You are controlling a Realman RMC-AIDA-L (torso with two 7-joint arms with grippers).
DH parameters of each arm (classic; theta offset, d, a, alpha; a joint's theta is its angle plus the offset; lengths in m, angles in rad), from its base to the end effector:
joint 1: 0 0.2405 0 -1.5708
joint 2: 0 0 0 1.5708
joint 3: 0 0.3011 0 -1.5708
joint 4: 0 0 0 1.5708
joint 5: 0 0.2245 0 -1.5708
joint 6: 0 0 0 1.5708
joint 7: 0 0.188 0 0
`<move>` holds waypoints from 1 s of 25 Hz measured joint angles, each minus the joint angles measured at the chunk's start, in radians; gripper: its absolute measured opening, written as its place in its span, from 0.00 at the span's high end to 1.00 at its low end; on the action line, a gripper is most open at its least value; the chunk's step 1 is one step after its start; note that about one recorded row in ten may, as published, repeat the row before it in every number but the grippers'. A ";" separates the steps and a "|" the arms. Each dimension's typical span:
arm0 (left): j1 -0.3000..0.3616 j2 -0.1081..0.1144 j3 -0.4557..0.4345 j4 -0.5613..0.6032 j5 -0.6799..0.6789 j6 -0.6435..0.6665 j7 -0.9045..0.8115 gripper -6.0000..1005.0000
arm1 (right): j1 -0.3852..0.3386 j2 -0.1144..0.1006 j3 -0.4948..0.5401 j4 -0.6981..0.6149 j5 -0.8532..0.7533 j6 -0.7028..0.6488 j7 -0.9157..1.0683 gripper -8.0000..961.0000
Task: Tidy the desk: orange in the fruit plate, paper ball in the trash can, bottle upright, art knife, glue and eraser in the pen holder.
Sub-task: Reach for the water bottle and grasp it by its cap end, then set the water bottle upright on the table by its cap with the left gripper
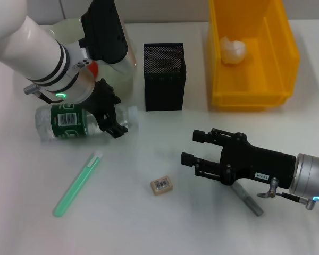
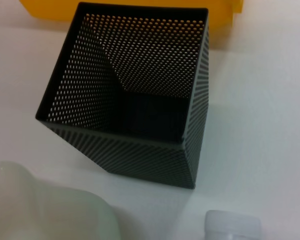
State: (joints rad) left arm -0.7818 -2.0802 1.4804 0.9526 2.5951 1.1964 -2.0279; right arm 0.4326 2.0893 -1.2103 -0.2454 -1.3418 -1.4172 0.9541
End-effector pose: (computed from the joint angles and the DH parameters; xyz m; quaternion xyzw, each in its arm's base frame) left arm -0.2281 0.4518 -0.1157 -0.9613 -0.0470 0.2237 0.1536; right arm 0.2962 0.3127 -0.1411 -0.9090 0.2216 0.3261 0.1352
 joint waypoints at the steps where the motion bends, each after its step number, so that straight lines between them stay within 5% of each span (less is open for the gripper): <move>1: 0.002 0.000 0.000 0.000 -0.001 -0.004 0.000 0.31 | 0.000 0.000 0.000 0.000 0.000 0.000 0.000 0.29; 10: 0.011 0.000 0.019 0.003 -0.001 -0.038 -0.014 0.33 | 0.003 0.000 0.000 0.002 0.014 0.005 0.000 0.29; 15: 0.028 0.000 0.050 0.028 0.002 -0.055 -0.025 0.48 | 0.003 0.000 0.000 0.002 0.015 0.010 0.000 0.29; 25: 0.063 0.000 0.053 0.112 -0.005 -0.034 -0.036 0.55 | 0.005 0.000 0.000 0.001 0.022 0.011 0.000 0.29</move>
State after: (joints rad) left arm -0.7190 -2.0800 1.5335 1.0641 2.5903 1.1621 -2.0641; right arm 0.4373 2.0892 -1.2104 -0.2445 -1.3195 -1.4065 0.9541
